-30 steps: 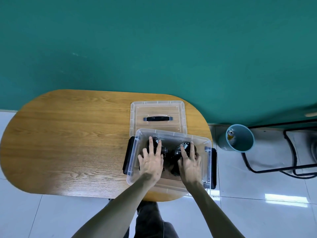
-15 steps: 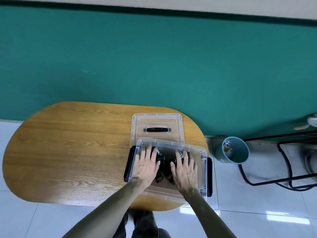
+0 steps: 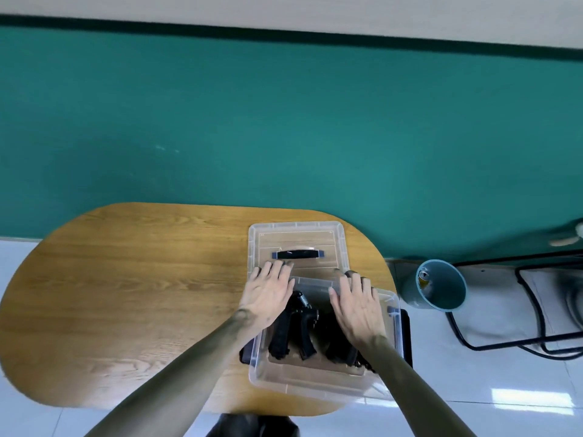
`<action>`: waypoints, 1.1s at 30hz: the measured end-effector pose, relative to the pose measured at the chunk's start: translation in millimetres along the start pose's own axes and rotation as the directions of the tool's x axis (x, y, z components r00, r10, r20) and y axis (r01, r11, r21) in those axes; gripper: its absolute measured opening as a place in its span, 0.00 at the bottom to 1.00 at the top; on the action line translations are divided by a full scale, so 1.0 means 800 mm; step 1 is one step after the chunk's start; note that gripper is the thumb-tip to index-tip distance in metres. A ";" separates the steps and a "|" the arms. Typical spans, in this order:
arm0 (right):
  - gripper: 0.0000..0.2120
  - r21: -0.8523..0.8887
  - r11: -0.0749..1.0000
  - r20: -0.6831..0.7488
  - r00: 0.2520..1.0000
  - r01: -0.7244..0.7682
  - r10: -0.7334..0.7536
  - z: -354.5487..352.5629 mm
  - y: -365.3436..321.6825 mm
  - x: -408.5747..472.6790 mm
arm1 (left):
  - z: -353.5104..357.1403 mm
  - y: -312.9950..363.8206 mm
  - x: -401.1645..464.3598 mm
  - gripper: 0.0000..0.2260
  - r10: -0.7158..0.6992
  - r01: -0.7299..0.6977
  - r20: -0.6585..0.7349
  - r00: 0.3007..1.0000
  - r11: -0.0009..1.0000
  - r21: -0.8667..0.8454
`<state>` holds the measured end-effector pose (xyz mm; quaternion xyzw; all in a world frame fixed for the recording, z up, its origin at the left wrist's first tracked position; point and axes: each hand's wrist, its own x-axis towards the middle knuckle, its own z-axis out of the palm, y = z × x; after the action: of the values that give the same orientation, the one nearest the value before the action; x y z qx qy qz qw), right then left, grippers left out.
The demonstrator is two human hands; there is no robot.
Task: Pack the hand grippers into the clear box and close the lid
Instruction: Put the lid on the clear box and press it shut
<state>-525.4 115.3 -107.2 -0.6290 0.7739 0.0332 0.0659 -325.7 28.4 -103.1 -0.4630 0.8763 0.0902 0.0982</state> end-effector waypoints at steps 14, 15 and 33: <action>0.22 -0.044 0.991 0.071 0.990 0.127 -0.124 0.032 0.045 0.163 | 0.044 -0.077 0.137 0.26 -0.113 0.127 0.142 0.983 0.987 -0.096; 0.23 -0.037 0.988 0.083 0.986 0.149 -0.146 0.043 0.052 0.176 | 0.055 -0.081 0.146 0.27 -0.128 0.147 0.152 0.980 0.982 -0.119; 0.33 0.200 0.969 0.252 0.948 0.144 -0.193 0.245 0.084 0.244 | 0.238 -0.094 0.185 0.33 -0.346 0.332 -0.005 0.938 0.904 -0.267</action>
<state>-618.3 -33.5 -331.1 -0.6741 0.7008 0.0429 0.2294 -328.0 -83.7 -329.9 -0.6194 0.7649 0.1747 0.0273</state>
